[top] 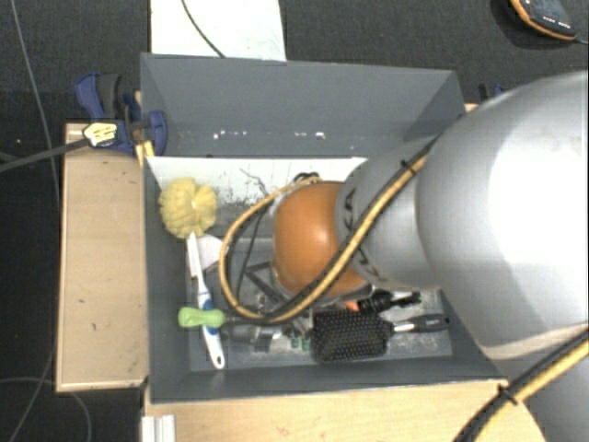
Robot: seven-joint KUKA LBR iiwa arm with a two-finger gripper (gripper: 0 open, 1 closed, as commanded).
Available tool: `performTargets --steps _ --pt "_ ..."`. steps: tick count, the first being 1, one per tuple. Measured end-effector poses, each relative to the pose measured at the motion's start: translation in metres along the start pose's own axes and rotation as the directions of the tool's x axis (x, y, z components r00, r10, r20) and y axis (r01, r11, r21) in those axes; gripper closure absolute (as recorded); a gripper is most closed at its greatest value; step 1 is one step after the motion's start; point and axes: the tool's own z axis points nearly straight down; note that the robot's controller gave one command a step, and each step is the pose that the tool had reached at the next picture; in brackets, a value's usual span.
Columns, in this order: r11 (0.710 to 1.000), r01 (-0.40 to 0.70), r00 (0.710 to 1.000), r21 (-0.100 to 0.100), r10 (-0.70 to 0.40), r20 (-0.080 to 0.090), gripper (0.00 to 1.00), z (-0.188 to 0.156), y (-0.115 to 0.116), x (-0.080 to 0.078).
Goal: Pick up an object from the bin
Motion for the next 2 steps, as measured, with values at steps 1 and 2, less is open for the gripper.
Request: performTargets --steps 1,2 --pt "1.000 -0.001 1.000 0.001 0.001 -0.001 1.00 -0.003 0.000 0.001" --pt "1.000 -0.001 1.000 0.000 0.001 -0.001 1.00 -0.025 0.000 0.001"
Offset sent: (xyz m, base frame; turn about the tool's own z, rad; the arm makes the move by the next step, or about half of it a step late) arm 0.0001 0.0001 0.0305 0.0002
